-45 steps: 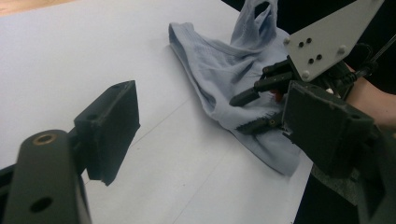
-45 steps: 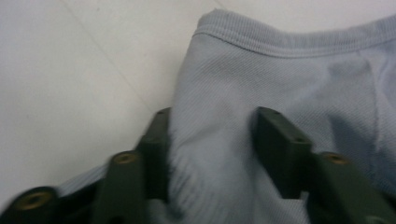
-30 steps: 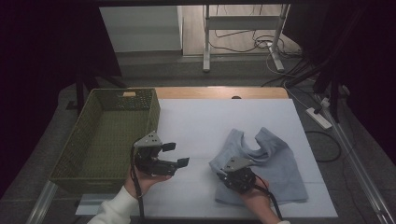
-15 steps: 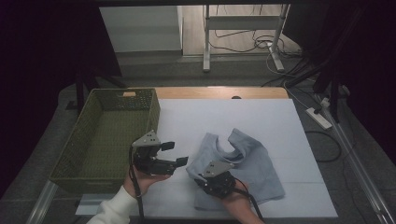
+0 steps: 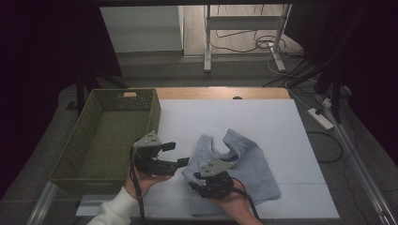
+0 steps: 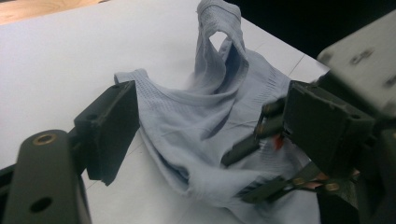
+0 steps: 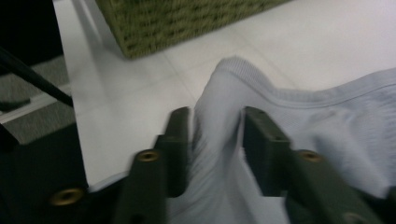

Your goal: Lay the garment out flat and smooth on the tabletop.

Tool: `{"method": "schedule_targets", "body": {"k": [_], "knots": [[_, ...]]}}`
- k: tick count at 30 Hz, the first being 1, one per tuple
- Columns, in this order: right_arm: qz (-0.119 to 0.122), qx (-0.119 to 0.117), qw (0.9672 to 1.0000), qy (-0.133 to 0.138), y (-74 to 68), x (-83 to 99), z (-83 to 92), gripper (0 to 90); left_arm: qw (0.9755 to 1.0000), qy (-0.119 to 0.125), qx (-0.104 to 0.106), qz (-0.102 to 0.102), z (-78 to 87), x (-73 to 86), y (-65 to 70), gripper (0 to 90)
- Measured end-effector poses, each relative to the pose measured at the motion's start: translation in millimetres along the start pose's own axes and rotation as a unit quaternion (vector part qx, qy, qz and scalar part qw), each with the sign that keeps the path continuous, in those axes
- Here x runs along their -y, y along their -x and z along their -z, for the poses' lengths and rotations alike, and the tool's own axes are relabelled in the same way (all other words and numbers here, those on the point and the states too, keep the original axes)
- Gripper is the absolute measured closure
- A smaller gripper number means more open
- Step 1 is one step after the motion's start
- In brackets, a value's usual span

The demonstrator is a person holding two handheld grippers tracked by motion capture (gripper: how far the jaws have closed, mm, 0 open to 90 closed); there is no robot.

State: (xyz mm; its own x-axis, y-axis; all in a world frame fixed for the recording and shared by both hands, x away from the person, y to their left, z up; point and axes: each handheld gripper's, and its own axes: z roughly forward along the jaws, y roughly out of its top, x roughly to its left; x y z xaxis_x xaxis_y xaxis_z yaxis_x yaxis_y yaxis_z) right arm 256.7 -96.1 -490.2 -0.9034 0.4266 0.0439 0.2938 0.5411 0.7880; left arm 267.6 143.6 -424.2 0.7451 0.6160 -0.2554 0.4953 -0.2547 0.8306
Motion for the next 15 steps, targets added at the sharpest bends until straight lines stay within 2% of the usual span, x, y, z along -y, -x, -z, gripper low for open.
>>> {"method": "schedule_targets", "body": {"k": [2,6,9,15], "knots": [[-0.005,0.004,0.9998,0.019,1.5,-2.6,10.0,52.0,1.0,0.001,-0.001,0.0,0.4,-0.1,0.0,19.5],[-0.013,0.028,0.9983,0.049,9.8,-6.2,34.8,47.6,1.0,0.002,-0.002,0.002,-0.2,-0.1,-0.6,19.6],[-0.022,0.048,0.9964,0.066,21.4,-4.9,53.1,47.0,1.0,0.002,-0.003,0.003,-2.1,0.0,-0.8,19.5],[-0.042,0.095,0.9912,0.082,50.1,4.2,81.2,47.0,1.0,-0.001,-0.003,0.006,-9.9,-0.8,-1.3,19.5]]}}
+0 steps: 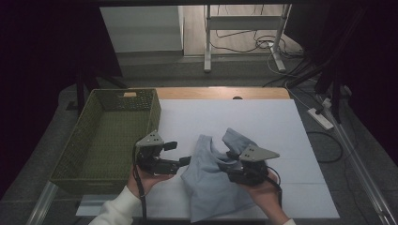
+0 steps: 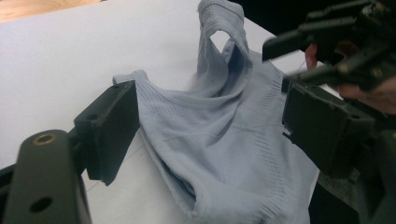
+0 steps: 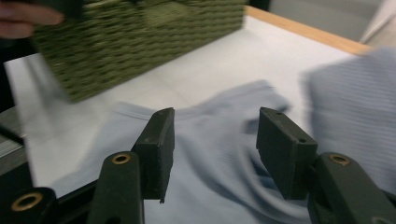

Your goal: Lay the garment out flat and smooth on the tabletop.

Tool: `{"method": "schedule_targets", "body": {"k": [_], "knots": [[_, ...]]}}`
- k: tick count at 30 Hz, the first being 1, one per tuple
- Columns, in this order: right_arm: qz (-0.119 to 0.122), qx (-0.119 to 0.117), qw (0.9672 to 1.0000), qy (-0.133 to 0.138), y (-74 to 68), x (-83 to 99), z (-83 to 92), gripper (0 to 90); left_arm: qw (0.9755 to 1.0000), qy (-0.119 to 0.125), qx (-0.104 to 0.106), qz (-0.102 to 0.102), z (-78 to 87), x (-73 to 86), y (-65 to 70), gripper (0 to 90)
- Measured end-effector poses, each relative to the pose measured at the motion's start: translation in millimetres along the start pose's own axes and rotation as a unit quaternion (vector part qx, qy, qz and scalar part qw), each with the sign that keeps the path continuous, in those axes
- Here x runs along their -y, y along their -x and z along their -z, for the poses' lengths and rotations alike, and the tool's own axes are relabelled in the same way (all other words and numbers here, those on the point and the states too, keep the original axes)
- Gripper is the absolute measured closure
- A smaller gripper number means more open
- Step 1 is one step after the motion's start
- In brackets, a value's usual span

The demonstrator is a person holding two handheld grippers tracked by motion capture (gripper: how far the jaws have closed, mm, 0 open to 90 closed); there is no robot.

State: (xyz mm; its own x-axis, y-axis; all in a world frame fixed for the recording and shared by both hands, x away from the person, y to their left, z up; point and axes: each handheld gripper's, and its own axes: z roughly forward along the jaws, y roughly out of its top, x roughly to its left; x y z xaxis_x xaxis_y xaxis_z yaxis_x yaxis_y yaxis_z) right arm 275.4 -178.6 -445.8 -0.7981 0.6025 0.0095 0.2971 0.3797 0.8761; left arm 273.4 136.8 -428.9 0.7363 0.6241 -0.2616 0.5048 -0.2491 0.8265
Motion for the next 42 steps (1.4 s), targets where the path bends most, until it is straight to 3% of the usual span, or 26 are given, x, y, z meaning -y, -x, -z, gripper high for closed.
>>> {"method": "schedule_targets", "body": {"k": [6,21,33,42], "knots": [[-0.025,0.039,0.9989,0.0,29.0,6.2,10.3,47.0,1.0,-0.006,-0.001,0.006,-14.9,-3.1,-2.9,19.5],[-0.048,0.085,0.9952,0.006,67.5,4.2,15.4,45.0,0.9992,-0.023,-0.004,0.034,-51.3,-6.7,-24.5,22.2],[-0.054,0.092,0.9942,0.006,80.9,-1.4,5.0,44.6,0.9982,-0.029,-0.011,0.051,-70.0,-7.6,-41.4,22.6],[-0.051,0.088,0.9948,0.001,82.3,-3.6,-1.4,44.2,0.9974,-0.037,-0.012,0.061,-81.3,-6.8,-52.1,23.0]]}}
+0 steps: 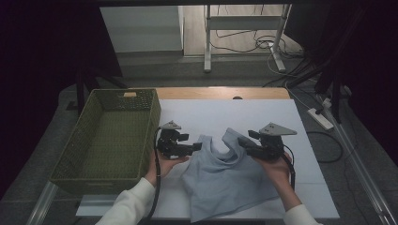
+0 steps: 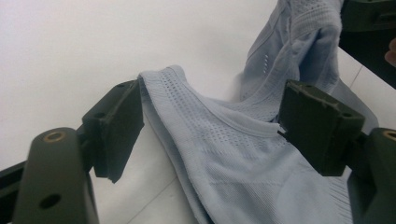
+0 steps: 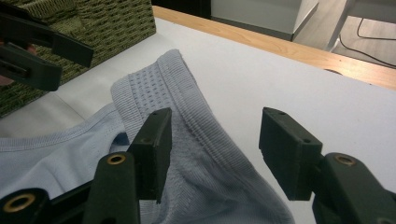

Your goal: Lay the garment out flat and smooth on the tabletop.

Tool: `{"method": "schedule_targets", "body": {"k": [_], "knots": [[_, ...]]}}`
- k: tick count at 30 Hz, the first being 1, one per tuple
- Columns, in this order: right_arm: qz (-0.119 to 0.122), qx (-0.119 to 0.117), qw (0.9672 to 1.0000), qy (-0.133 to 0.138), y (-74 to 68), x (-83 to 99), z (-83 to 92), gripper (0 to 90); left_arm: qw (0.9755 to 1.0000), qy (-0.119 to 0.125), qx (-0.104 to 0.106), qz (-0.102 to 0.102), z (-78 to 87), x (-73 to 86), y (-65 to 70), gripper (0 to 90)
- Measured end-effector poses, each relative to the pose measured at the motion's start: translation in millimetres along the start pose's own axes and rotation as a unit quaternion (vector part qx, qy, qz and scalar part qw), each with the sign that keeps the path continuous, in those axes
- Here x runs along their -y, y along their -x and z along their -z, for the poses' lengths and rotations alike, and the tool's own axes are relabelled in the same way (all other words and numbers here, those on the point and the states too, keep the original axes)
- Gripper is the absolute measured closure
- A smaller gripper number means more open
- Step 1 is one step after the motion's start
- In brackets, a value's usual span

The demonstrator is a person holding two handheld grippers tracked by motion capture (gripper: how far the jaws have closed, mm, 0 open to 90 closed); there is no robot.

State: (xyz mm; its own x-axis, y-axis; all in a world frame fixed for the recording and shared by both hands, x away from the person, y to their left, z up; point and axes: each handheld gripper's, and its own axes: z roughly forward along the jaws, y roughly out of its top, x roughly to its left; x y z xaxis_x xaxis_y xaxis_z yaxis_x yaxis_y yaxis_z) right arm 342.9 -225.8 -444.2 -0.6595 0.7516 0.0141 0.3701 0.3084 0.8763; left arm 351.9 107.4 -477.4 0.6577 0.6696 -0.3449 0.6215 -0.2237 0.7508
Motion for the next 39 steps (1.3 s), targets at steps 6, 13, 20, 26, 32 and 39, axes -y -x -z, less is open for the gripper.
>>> {"method": "schedule_targets", "body": {"k": [6,13,20,26,32,39], "knots": [[0.013,-0.005,0.9999,0.001,-2.9,-5.3,-4.1,43.8,0.9999,-0.012,-0.006,-0.002,-10.1,-1.4,-5.2,23.2],[0.027,-0.01,0.9996,-0.004,-7.0,-10.7,-12.4,43.1,0.9996,-0.026,-0.01,-0.001,-24.4,-1.6,-12.9,23.9],[0.026,-0.016,0.9991,-0.03,-6.2,-7.8,-26.8,43.0,0.9989,-0.045,-0.01,0.002,-37.6,1.1,-19.4,24.7],[0.012,-0.017,0.9979,-0.061,0.6,1.6,-47.0,43.2,0.9976,-0.067,-0.016,-0.001,-47.7,5.5,-19.5,25.3],[-0.001,-0.021,0.9935,-0.112,9.2,14.3,-64.0,43.2,0.9972,-0.074,-0.008,0.008,-52.1,9.8,-22.3,29.9],[-0.013,-0.029,0.986,-0.164,16.5,24.7,-73.3,43.1,0.9963,-0.086,-0.002,0.007,-57.9,12.5,-21.5,32.3]]}}
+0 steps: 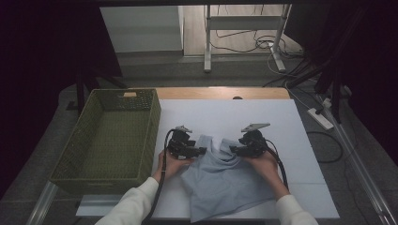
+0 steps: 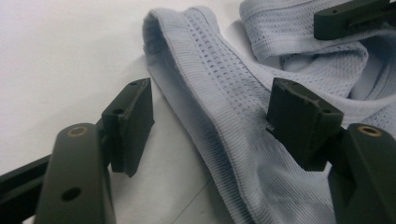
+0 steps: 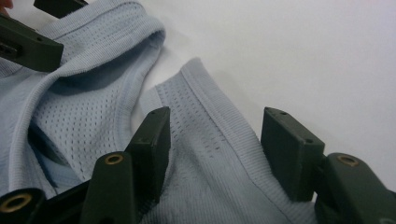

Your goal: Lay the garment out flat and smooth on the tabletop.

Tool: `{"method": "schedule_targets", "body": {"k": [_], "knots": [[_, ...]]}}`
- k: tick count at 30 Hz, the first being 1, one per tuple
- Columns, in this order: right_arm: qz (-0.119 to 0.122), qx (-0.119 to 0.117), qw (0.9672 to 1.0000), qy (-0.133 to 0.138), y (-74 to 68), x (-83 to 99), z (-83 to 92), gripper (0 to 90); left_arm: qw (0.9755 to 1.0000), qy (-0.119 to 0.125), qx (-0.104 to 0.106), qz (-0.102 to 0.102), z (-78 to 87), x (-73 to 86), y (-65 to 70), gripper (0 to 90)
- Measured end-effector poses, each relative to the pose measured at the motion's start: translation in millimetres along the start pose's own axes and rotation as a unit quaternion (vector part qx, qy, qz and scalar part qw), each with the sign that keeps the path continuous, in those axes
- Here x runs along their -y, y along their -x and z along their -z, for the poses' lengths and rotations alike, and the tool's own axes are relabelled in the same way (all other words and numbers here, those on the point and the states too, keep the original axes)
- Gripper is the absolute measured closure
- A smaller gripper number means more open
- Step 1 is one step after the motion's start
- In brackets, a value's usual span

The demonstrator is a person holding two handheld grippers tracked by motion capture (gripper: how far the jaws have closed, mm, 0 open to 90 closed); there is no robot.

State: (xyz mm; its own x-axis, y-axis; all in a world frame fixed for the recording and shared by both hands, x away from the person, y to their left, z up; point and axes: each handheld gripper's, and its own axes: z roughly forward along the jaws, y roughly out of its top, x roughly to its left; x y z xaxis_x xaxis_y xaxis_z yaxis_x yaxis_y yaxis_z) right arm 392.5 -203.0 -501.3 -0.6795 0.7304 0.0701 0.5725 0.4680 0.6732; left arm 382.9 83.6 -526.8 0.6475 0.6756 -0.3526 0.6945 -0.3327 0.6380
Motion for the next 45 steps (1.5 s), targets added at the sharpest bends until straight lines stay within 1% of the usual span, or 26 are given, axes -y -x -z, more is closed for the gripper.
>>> {"method": "schedule_targets", "body": {"k": [3,5,8,10,13,14,16,18,19,20,21,22,25,26,28,31,34,35,36,38,39,42,43,45], "knots": [[-0.003,-0.003,0.9998,-0.02,0.9,1.0,-3.8,42.2,1.0,-0.005,0.002,-0.003,-2.0,0.5,0.6,33.1],[-0.002,0.001,0.9996,-0.03,0.7,1.5,-6.6,40.9,1.0,-0.006,0.003,-0.003,-3.2,0.9,1.3,33.9],[0.009,0.006,0.9993,-0.036,0.0,1.2,-10.3,39.6,0.9999,-0.009,0.005,-0.003,-5.1,1.6,1.7,35.8],[0.013,0.008,0.9988,-0.046,-0.4,1.2,-13.2,40.0,0.9999,-0.013,0.007,-0.002,-7.9,2.4,1.6,37.5],[0.004,0.004,0.9989,-0.047,1.4,1.3,-15.5,43.2,0.9999,-0.01,0.003,-0.005,-8.7,3.0,2.1,40.6],[0.004,0.006,0.9989,-0.046,1.7,1.5,-15.8,45.3,0.9999,-0.01,0.002,-0.007,-8.8,3.2,2.2,43.6],[0.014,0.013,0.9987,-0.047,0.9,1.3,-16.2,49.7,0.9999,-0.008,0.009,-0.007,-9.8,4.3,1.7,51.2],[0.022,0.009,0.9987,-0.045,-0.5,0.7,-16.8,56.0,0.9998,-0.01,0.012,-0.012,-10.7,4.6,2.3,58.2],[0.026,0.006,0.9986,-0.045,-1.4,0.5,-16.8,59.9,0.9997,-0.011,0.016,-0.014,-11.2,4.6,2.9,61.3],[0.03,0.002,0.9985,-0.046,-2.5,0.4,-16.6,64.2,0.9995,-0.015,0.023,-0.018,-11.8,4.6,3.3,66.4],[0.034,-0.003,0.9983,-0.046,-3.6,0.2,-16.7,66.7,0.9993,-0.016,0.025,-0.022,-12.7,5.0,4.3,70.1],[0.041,-0.004,0.9981,-0.047,-4.4,-0.1,-16.6,68.8,0.9992,-0.017,0.026,-0.025,-13.0,5.3,5.3,72.9],[0.043,-0.003,0.9979,-0.048,-6.1,-1.0,-16.3,70.9,0.9989,-0.015,0.028,-0.034,-12.0,5.3,7.7,80.4],[0.045,-0.002,0.9979,-0.046,-6.3,-1.0,-16.1,71.0,0.9989,-0.01,0.028,-0.037,-10.6,5.1,8.0,81.1],[0.05,0.008,0.9981,-0.035,-6.8,-1.7,-13.5,71.1,0.9989,-0.001,0.03,-0.035,-7.3,4.7,8.1,82.1],[0.053,0.017,0.9984,-0.009,-7.8,-3.5,-8.4,71.8,0.9987,0.014,0.031,-0.037,-1.3,3.9,8.3,82.9],[0.057,0.025,0.9978,0.022,-8.9,-6.2,-0.3,72.1,0.9982,0.033,0.03,-0.04,7.4,1.8,10.1,83.3],[0.056,0.025,0.9974,0.038,-9.3,-7.5,3.3,72.2,0.998,0.038,0.03,-0.041,9.7,1.1,10.8,83.3],[0.054,0.025,0.9971,0.047,-9.8,-8.2,5.6,72.2,0.9977,0.045,0.031,-0.041,13.9,-0.3,12.0,83.3],[0.052,0.025,0.9958,0.071,-11.4,-11.0,13.1,72.3,0.9968,0.06,0.034,-0.041,20.9,-2.9,14.1,83.3],[0.053,0.027,0.9951,0.08,-12.1,-12.5,16.7,72.3,0.9964,0.065,0.035,-0.042,24.1,-4.0,14.9,83.4],[0.053,0.028,0.9923,0.109,-15.2,-17.4,27.3,72.7,0.9943,0.089,0.038,-0.045,37.5,-8.0,18.6,83.4],[0.051,0.029,0.9901,0.127,-16.6,-19.6,33.0,73.7,0.9938,0.094,0.04,-0.045,40.6,-8.9,19.4,83.5],[0.045,0.03,0.9864,0.155,-18.3,-23.4,43.4,74.4,0.9921,0.109,0.043,-0.046,48.9,-11.2,21.7,83.6]]}}
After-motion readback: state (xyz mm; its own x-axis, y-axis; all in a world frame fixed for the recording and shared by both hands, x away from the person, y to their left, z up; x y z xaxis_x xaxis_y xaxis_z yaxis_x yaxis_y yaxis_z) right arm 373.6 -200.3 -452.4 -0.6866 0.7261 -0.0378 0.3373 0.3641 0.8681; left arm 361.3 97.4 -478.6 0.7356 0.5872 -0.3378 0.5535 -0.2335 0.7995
